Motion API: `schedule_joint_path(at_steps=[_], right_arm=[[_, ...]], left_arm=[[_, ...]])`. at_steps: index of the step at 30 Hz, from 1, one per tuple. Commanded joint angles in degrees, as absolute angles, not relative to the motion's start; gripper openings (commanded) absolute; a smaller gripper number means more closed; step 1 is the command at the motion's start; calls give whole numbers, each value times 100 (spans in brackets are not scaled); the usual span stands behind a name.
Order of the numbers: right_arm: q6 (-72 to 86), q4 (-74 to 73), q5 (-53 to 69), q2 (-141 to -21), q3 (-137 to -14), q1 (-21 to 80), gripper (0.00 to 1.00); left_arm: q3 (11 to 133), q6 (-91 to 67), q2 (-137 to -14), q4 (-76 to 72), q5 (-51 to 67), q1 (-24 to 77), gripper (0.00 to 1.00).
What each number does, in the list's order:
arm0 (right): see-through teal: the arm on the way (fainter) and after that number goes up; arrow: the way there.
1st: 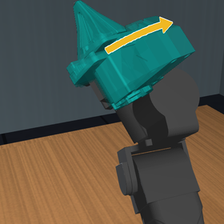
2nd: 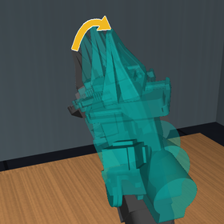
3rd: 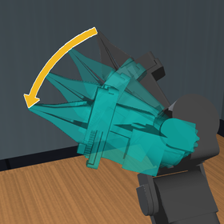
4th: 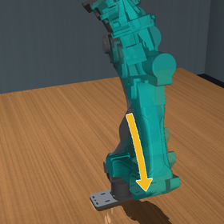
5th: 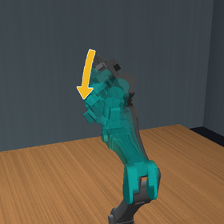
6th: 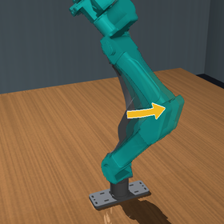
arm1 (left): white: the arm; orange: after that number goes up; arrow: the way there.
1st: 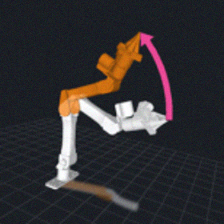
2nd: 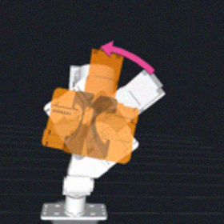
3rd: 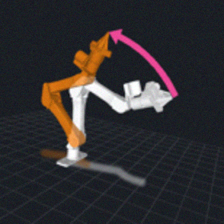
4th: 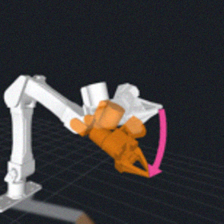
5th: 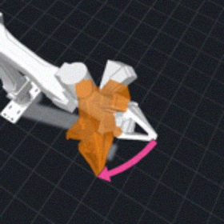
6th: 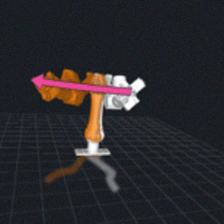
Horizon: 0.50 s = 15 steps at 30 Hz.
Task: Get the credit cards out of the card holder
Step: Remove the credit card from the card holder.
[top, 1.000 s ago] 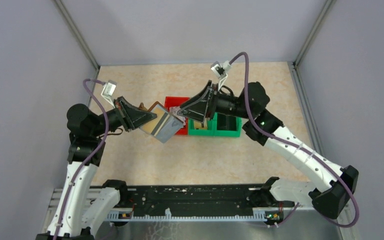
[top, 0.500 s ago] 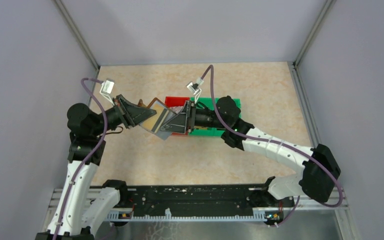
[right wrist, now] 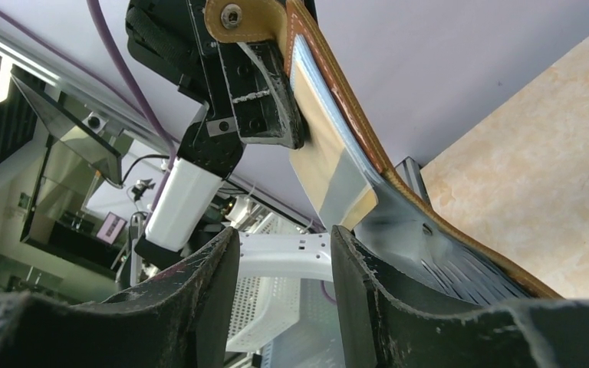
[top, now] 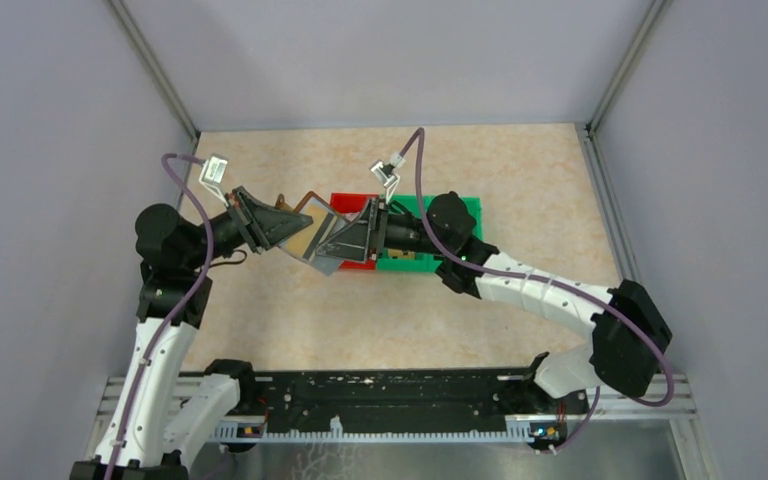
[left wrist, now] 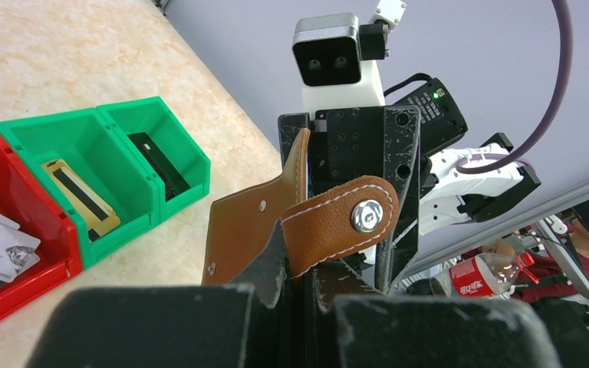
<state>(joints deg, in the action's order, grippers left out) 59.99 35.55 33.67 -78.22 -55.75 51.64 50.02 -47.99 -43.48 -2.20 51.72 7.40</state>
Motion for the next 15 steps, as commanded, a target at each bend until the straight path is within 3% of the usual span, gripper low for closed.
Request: schedule_joint_path(at_steps=[1,15], right_arm=[[5999,3818,3329,-7785,-5632,5197,47],[6085,4183,3241,-7693,-5482,5142,47]], left_arm=[[5386,-4975,-4294,-544,5180,765,0],[5423,-5080,-4268,-565,5193,765,0]])
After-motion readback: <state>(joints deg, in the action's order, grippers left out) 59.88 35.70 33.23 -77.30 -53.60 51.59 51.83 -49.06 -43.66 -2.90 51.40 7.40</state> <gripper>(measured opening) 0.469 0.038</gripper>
